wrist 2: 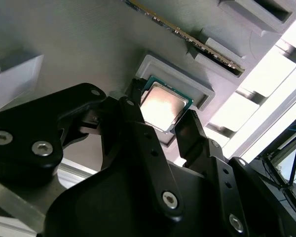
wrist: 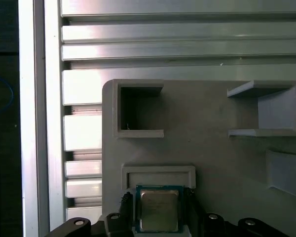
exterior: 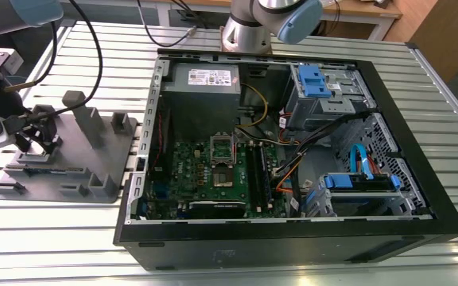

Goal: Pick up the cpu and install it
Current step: 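Pick up the cpu and move it towards the insertion slot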

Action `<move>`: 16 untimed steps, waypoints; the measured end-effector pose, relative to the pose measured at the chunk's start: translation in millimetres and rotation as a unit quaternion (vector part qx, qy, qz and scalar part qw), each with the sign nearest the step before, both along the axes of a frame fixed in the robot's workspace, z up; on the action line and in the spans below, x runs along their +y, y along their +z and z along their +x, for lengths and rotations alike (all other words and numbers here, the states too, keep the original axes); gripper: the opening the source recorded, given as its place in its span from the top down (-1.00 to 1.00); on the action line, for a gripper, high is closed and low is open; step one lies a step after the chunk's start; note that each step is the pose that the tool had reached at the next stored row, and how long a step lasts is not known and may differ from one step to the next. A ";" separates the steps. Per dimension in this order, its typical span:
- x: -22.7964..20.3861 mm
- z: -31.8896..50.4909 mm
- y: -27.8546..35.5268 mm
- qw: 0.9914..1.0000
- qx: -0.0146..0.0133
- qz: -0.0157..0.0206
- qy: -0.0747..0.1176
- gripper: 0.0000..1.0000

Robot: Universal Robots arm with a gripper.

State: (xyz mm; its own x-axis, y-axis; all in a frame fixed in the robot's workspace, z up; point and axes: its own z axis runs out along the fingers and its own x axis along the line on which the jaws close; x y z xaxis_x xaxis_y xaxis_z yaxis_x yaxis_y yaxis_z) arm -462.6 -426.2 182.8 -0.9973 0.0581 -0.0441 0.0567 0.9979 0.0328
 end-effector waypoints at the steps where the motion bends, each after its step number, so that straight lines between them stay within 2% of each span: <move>1: 0.0 0.0 0.6 1.000 0.000 0.000 0.000 -0.09; 4: 0.0 0.0 0.7 1.000 0.000 0.000 0.000 -0.07; 5: 0.0 0.0 0.8 1.000 0.000 0.000 0.000 0.06; 16: 0.0 0.0 1.1 1.000 0.000 0.000 0.000 0.06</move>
State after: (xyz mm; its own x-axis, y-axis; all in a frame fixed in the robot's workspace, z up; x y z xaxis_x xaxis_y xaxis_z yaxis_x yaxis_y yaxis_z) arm -462.6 -426.2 183.9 -0.9973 0.0581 -0.0440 0.0567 0.9979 0.0327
